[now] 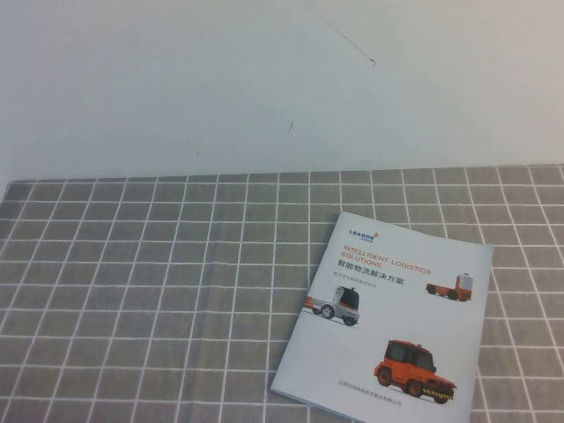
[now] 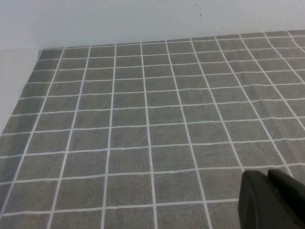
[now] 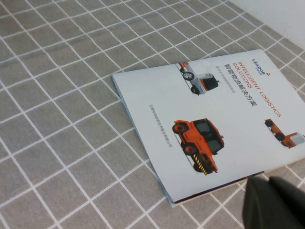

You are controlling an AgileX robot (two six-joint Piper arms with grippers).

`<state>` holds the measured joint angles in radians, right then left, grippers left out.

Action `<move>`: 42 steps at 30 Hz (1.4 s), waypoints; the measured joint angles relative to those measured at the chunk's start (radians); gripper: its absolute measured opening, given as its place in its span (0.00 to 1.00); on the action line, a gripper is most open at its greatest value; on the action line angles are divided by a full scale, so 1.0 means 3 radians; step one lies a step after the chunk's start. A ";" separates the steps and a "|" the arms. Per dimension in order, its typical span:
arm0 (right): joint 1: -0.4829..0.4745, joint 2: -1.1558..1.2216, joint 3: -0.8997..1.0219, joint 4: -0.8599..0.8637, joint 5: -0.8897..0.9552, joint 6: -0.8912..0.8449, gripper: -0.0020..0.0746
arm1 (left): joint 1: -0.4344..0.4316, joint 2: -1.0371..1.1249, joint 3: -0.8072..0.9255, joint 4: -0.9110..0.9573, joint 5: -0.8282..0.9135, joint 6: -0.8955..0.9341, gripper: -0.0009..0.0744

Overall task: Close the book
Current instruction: 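Close the open booklet and leave it lying on the table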

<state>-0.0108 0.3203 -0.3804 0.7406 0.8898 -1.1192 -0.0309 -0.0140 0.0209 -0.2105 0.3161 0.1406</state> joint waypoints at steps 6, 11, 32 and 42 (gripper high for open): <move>0.0000 0.0000 0.0000 0.0000 0.0000 0.0000 0.02 | 0.0000 0.0000 -0.0005 0.0133 0.0007 -0.0238 0.01; 0.0000 0.0000 0.0000 0.0000 0.0000 0.0000 0.02 | 0.0000 0.0000 -0.0005 0.0155 0.0007 -0.0265 0.01; 0.0043 -0.0064 0.0052 0.0002 -0.0097 -0.0005 0.02 | 0.0000 0.0000 -0.0005 0.0167 0.0014 -0.0265 0.01; 0.0069 -0.0951 0.0553 -0.0384 -0.0731 0.0495 0.02 | 0.0000 0.0000 -0.0007 0.0174 0.0019 -0.0265 0.01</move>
<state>0.0098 0.0350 -0.2145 0.6253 0.6705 -0.9706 -0.0309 -0.0140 0.0189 -0.1584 0.3219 0.0610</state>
